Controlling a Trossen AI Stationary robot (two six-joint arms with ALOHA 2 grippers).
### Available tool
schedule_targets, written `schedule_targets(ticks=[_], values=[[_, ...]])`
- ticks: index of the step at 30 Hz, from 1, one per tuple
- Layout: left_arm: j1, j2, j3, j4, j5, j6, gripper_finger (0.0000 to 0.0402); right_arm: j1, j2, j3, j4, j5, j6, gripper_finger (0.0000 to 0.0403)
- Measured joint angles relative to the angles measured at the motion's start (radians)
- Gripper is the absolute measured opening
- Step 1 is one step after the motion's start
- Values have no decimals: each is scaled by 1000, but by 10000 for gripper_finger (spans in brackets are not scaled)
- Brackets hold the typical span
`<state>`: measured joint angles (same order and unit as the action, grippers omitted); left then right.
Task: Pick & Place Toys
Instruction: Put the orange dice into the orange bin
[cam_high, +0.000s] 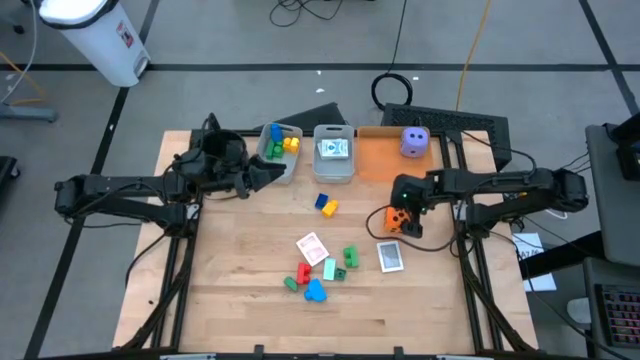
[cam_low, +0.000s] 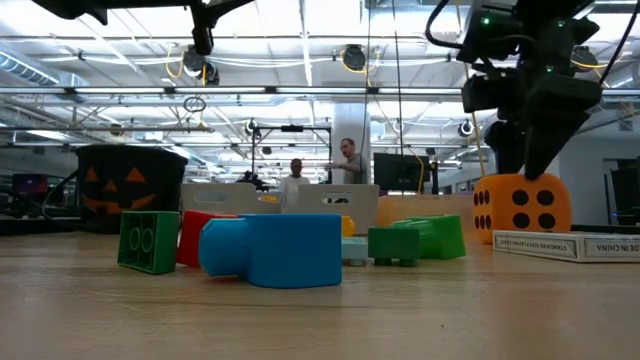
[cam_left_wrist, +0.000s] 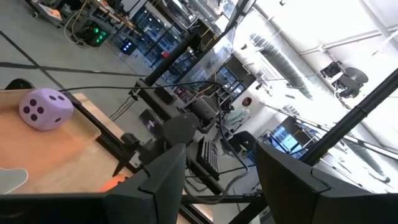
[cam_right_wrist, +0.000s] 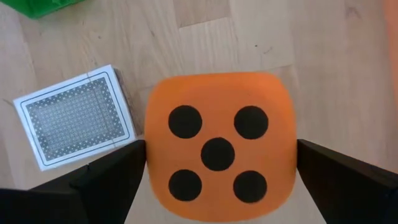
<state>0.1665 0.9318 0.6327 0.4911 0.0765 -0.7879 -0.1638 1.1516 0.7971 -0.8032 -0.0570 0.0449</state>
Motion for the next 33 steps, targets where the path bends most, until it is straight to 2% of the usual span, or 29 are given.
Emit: schedule_targets(ticks=[22, 33], values=[[0, 0, -1, 0, 1, -1, 198, 0, 18, 0, 18, 32, -85, 398], [0, 0, -1, 0, 1, -1, 198, 0, 17, -62, 35, 33, -36, 398]])
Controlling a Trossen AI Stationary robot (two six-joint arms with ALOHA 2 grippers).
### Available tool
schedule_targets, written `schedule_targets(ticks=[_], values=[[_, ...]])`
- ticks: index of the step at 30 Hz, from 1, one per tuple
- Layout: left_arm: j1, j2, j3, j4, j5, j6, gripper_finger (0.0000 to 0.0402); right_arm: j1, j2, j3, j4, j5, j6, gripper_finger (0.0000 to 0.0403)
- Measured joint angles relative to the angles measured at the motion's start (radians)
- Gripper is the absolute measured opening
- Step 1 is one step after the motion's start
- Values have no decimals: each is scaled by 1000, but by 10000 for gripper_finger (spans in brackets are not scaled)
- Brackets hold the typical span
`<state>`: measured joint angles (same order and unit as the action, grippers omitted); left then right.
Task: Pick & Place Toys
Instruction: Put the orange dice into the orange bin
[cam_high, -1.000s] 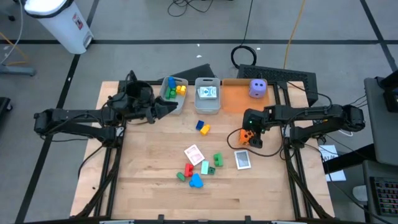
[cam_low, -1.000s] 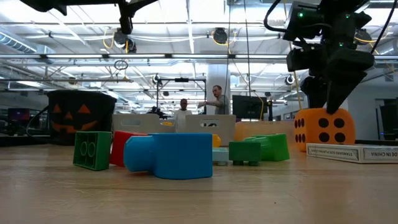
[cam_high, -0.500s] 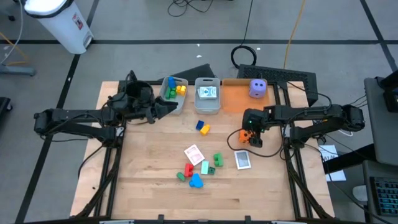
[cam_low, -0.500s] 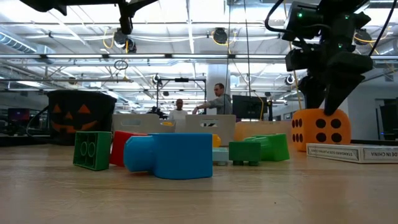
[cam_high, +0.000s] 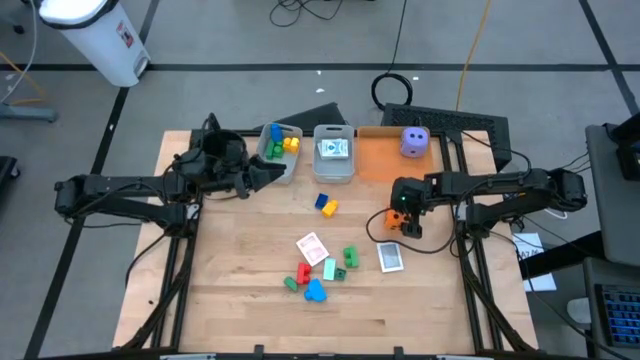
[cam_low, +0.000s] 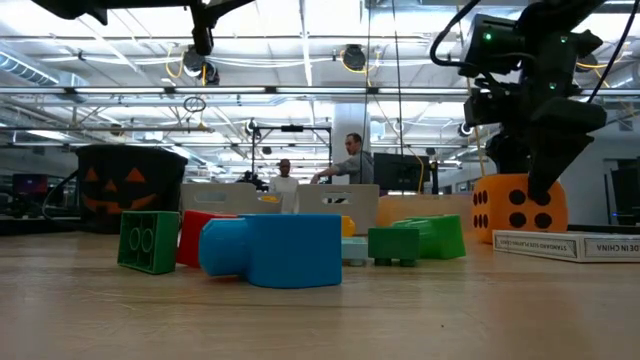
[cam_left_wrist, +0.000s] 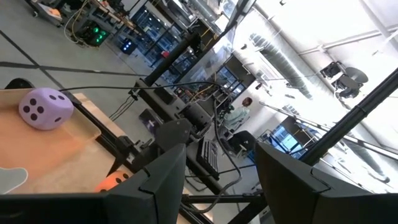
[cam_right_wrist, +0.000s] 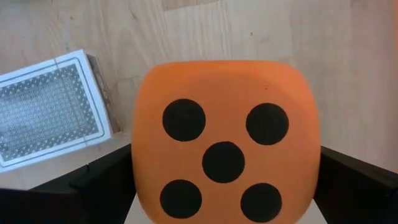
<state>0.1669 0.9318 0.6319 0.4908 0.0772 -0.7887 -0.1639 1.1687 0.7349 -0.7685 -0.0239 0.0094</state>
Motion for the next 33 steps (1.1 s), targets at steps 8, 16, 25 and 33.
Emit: schedule_targets(ticks=[8, 16, 25, 33], values=[[0, 0, 0, 0, 0, 0, 198, 0, 1, -1, 28, -5, 6, 395], [0, 0, 0, 0, 0, 0, 198, 0, 1, -1, 38, -4, 31, 394], [0, 0, 0, 0, 0, 4, 198, 0, -63, -1, 49, -5, 81, 368], [2, 0, 0, 0, -3, 9, 198, 0, -141, 70, 38, -4, 171, 359]])
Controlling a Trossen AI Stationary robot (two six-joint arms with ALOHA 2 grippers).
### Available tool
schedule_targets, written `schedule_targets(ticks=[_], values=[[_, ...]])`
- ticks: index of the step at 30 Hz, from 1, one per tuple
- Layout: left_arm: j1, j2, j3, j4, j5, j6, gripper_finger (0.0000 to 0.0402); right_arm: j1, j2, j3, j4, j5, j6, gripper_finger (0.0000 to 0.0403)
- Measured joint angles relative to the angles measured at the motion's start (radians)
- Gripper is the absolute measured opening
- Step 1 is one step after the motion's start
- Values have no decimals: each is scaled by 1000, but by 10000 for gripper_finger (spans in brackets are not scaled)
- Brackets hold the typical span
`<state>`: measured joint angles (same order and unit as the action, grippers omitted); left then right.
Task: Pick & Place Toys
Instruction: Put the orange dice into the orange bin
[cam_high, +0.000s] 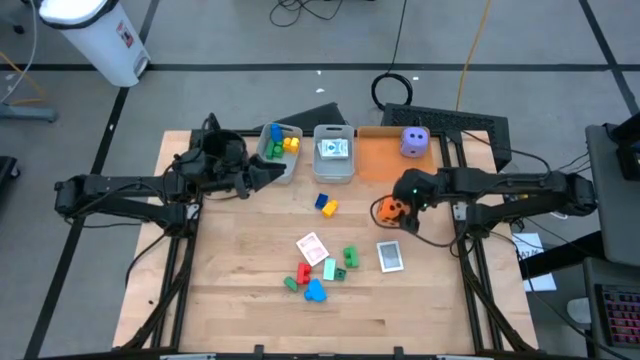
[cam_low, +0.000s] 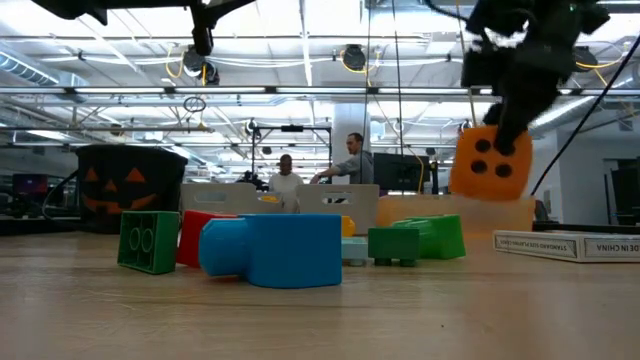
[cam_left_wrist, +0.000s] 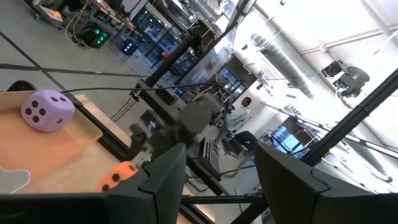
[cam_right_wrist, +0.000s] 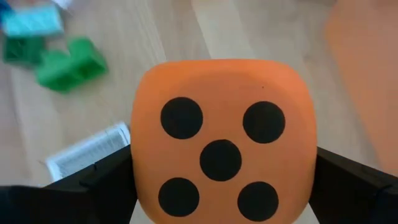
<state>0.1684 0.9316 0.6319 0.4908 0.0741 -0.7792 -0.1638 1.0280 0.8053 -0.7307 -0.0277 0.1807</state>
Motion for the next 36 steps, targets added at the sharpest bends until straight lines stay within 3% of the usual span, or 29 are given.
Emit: schedule_targets(ticks=[9, 13, 22, 29, 36], values=[[0, 0, 0, 0, -54, 25, 198, -17, 7, 292, -116, 77, -20, 358], [0, 0, 0, -1, -54, 25, 198, -79, 52, 459, -262, 79, -33, 358], [0, 0, 0, -1, -48, 60, 198, -257, 247, 777, -497, 79, -245, 357], [0, 0, 0, 0, 62, 68, 198, -412, 440, 912, -559, -1, -340, 357], [0, 0, 0, 0, 167, 106, 198, -521, 566, 960, -553, 0, -349, 357]])
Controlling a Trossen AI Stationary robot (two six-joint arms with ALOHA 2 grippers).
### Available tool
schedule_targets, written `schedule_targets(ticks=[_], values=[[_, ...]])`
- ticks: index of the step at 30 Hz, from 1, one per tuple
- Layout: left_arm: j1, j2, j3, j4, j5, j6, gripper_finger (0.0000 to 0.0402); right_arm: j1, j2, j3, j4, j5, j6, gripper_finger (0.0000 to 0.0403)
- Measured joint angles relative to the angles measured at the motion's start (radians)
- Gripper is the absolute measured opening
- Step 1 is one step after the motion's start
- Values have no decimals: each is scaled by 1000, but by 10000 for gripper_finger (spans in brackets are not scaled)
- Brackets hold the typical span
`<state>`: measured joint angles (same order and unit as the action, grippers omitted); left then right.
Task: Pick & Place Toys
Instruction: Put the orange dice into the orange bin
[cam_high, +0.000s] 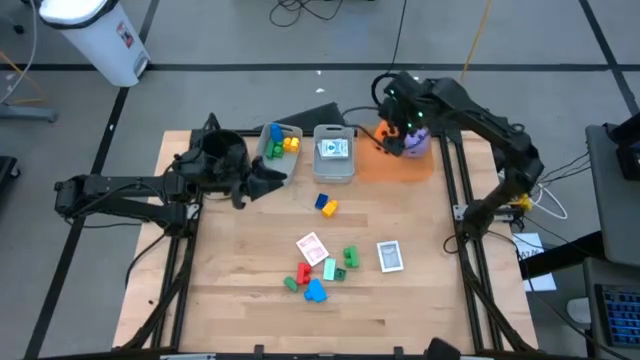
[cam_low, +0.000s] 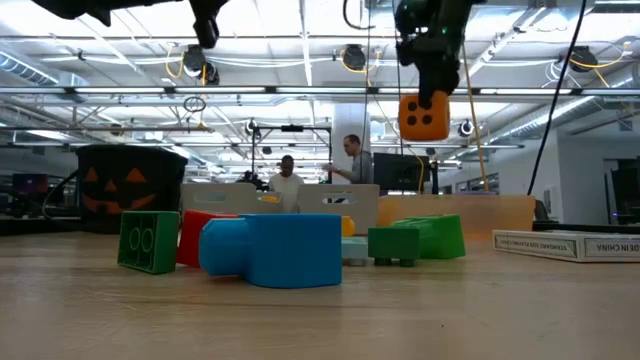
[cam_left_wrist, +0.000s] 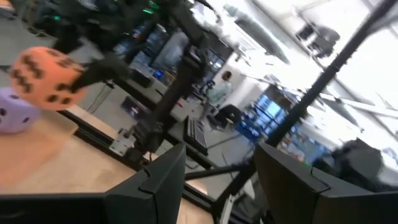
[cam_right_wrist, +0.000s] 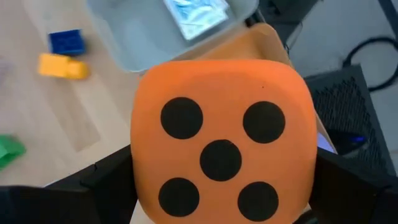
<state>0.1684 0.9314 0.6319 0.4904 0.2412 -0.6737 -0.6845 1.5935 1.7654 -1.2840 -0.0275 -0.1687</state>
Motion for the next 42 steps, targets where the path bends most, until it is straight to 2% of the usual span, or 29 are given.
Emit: schedule_targets(ticks=[8, 14, 23, 26, 33, 42], values=[[22, 0, 0, 0, 47, 48, 198, -62, 60, 0, 2, 1, 16, 357], [71, 0, 0, 0, 53, 64, 198, -112, 90, 0, 28, 35, -80, 357], [161, 0, 0, 0, 42, 67, 198, -215, 91, -43, 63, 24, -248, 357], [193, 0, 0, 0, 17, 66, 198, -212, 90, -86, 119, 21, -304, 357], [231, 0, 0, 1, 12, 6, 198, -211, 91, -163, 336, -55, -289, 357], [231, 0, 0, 1, 19, -12, 198, -210, 91, -264, 416, -83, -282, 357]])
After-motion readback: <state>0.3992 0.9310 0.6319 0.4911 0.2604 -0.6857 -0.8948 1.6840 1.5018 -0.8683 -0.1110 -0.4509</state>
